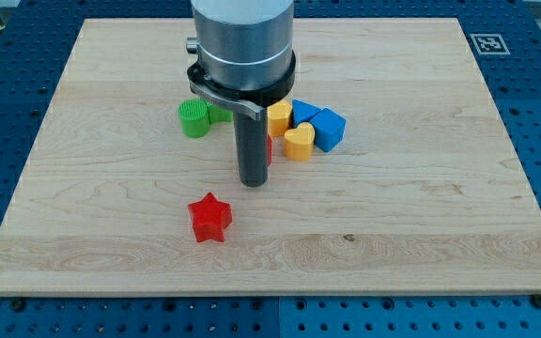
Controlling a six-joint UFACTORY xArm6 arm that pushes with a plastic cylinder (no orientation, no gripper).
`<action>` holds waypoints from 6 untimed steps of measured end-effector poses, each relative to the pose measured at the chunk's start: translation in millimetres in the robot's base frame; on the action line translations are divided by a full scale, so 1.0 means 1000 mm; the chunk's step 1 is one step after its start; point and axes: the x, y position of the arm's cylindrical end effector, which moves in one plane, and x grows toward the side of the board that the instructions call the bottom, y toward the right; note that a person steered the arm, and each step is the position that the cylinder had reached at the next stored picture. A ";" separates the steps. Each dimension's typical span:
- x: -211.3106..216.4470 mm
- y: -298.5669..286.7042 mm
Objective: Place the red circle left to the yellow heart
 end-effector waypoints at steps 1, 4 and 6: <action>-0.002 -0.023; 0.005 0.031; -0.033 0.007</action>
